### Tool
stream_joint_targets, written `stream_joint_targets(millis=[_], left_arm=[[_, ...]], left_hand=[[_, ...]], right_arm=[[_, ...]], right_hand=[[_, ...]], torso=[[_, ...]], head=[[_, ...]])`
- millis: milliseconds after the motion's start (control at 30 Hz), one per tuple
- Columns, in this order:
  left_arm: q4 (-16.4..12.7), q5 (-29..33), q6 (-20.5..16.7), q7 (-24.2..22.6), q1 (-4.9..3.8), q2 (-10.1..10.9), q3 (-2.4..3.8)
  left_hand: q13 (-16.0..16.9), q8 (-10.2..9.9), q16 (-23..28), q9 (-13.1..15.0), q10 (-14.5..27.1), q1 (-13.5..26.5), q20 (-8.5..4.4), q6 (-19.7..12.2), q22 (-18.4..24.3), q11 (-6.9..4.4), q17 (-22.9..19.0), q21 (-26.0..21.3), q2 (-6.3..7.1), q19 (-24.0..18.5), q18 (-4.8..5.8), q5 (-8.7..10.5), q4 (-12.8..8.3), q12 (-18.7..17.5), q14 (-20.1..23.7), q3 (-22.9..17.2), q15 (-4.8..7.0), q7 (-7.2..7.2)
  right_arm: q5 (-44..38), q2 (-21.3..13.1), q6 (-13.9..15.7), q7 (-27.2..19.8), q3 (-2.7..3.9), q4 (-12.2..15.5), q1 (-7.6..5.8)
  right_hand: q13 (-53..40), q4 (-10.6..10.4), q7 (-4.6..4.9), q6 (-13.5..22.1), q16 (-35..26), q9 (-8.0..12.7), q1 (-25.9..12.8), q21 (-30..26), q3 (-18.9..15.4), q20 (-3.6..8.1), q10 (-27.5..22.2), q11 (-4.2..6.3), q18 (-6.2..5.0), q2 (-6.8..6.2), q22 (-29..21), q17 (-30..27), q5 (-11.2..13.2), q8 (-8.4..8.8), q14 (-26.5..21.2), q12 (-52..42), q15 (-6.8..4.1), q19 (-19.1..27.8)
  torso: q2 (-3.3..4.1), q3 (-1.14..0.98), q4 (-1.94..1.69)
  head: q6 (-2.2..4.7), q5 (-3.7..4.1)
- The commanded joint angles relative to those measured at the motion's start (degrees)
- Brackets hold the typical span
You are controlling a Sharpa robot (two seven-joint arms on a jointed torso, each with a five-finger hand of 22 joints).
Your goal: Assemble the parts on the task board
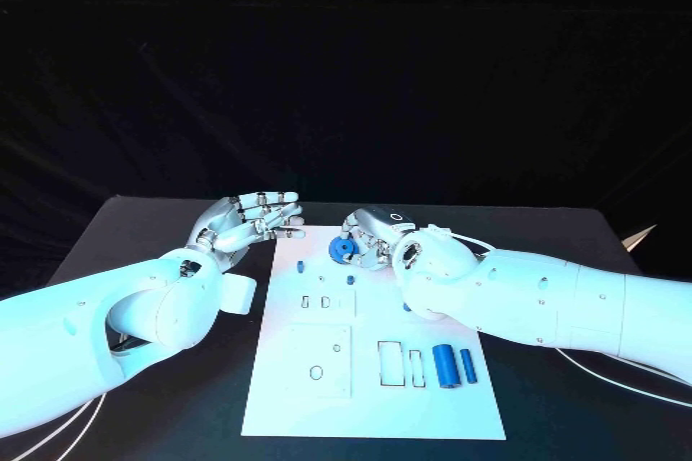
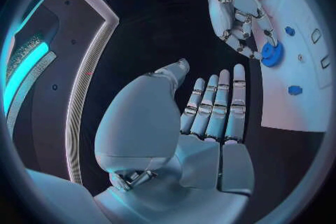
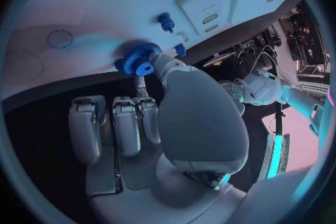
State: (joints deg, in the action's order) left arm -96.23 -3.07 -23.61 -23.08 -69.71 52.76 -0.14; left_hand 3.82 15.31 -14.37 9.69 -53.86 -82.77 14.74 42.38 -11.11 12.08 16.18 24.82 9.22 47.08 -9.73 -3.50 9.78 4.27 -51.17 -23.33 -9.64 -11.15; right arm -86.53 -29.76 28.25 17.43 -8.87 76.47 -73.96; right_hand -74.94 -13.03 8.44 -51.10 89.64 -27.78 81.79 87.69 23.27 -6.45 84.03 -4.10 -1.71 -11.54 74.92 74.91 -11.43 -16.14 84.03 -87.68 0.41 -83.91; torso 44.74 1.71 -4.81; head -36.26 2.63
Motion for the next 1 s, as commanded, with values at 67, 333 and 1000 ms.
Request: stream_joint_targets(millis=[67, 333, 1000], left_arm=[[-0.1, -0.2, 0.9, -0.3, -0.08, -0.1, 0.05], [-0.2, -0.2, 0.9, -0.3, -0.08, -0.1, 0.05], [0.0, -0.2, 0.6, 0.3, -0.08, -0.1, 0.05]], left_hand=[[0.1, -0.3, 0.2, 0.0, 0.1, 0.2, 0.07, -0.2, 0.0, 0.08, 0.0, 0.2, -0.27, -0.3, -0.40, 0.29, -0.2, -0.3, 0.4, 0.0, 0.14, -4.10], [0.1, -0.3, 0.2, 0.0, 0.1, 0.2, 0.07, -0.2, 0.0, 0.08, 0.0, 0.2, -0.27, -0.3, -0.40, 0.29, -0.2, -0.3, 0.4, 0.0, 0.14, -4.10], [0.1, -0.3, 0.2, -0.1, 0.1, 0.2, 0.09, -0.2, -0.1, 0.09, 0.2, 0.3, -0.32, -0.5, -0.40, 0.30, -0.3, -0.3, 0.4, 0.0, 0.13, -4.12]], right_arm=[[-0.7, 0.4, -1.3, 0.2, -0.01, -0.4, 0.13], [-0.5, 1.0, -1.0, 0.3, -0.02, -1.5, 0.19], [2.9, 1.2, -4.2, -2.8, -0.03, -1.7, 0.31]], right_hand=[[-12.7, 0.1, 0.13, -0.3, 0.4, 0.0, -0.7, -0.2, 0.4, 0.45, 3.8, 0.22, 0.94, -0.15, 12.6, 15.1, 0.0, 0.01, 6.0, -0.1, -0.51, -4.2], [-12.0, 0.2, 0.42, 0.4, 0.4, 0.3, -1.3, -0.5, 0.8, 0.37, 3.1, 0.00, 0.84, -0.57, 12.3, 15.1, 0.1, 0.71, 6.0, 0.6, -0.35, -4.0], [-10.0, -1.3, 2.19, 5.0, 0.4, 1.7, -6.4, -1.1, -5.7, -1.20, 0.9, -1.75, 0.68, -1.58, 11.9, 15.1, -1.1, 5.62, 6.0, 2.7, 1.28, -3.6]], torso=[[0.00, 0.01, 0.06], [0.02, 0.00, 0.02], [-0.01, 0.03, 0.08]], head=[[-0.03, -0.04], [-0.05, 0.07], [-0.11, 0.09]])
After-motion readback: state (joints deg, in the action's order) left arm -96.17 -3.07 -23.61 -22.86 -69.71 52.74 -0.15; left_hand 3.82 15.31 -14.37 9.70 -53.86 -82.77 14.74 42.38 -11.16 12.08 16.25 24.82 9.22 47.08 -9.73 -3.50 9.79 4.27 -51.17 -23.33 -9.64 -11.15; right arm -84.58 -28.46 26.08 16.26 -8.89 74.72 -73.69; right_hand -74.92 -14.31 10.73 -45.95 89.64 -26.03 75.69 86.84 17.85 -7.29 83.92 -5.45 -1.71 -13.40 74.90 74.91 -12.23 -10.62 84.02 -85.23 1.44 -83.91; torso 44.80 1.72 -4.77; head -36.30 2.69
